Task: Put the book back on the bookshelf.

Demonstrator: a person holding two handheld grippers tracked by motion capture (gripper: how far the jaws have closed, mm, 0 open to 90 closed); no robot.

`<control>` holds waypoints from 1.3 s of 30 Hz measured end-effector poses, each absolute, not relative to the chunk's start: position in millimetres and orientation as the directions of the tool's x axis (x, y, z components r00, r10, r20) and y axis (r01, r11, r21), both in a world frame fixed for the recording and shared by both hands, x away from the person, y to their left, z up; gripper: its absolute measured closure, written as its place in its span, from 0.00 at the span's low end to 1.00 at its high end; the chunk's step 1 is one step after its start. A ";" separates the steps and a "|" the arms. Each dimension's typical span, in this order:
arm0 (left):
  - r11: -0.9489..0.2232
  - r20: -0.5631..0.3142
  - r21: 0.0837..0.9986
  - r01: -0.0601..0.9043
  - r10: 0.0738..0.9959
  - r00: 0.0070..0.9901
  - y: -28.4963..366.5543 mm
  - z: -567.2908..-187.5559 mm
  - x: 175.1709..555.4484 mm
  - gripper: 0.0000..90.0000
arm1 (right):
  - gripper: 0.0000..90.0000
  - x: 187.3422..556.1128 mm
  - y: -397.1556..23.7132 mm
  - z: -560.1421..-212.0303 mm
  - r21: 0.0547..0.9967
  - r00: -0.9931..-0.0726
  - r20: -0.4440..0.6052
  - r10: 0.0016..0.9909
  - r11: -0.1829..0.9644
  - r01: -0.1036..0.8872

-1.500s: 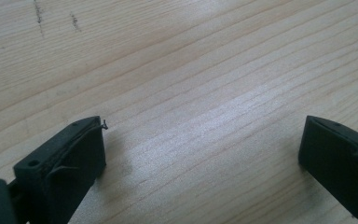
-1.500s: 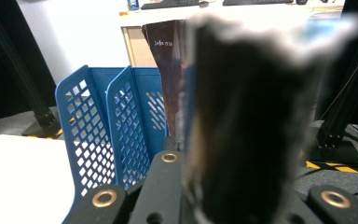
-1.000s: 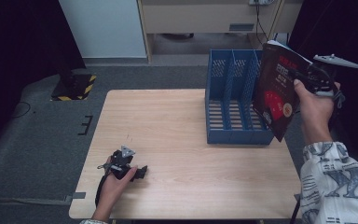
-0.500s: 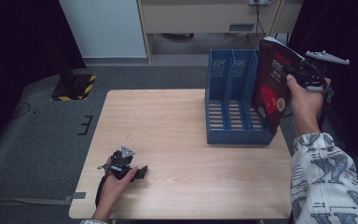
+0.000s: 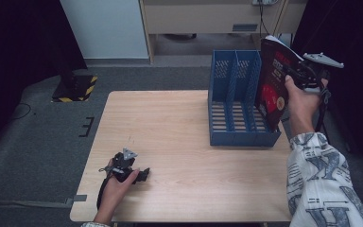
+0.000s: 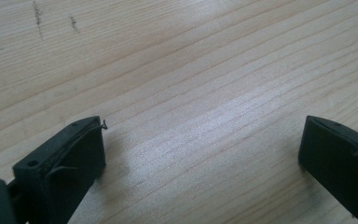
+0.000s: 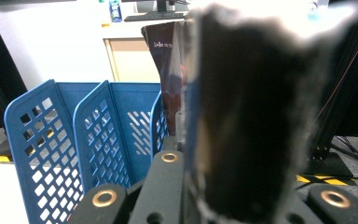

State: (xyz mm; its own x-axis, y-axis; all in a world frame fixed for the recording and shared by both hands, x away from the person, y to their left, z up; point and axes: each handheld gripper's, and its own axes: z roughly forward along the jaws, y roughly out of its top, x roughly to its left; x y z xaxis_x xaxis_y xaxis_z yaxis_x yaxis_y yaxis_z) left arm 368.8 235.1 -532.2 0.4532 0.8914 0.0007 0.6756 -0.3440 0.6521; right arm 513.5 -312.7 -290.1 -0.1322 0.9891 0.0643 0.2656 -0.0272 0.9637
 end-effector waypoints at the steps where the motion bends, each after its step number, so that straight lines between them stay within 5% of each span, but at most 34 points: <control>1: -0.344 0.001 0.652 0.676 0.891 0.453 235.1 -532.2 368.9 0.00 | 0.97 513.5 -312.2 -291.8 0.965 -0.129 0.064 0.990 -0.028 0.261; 39: -0.350 0.003 0.649 0.675 0.889 0.458 234.7 -531.9 368.9 0.00 | 0.97 522.1 -304.7 -329.1 0.972 -0.122 0.035 0.992 -0.005 0.236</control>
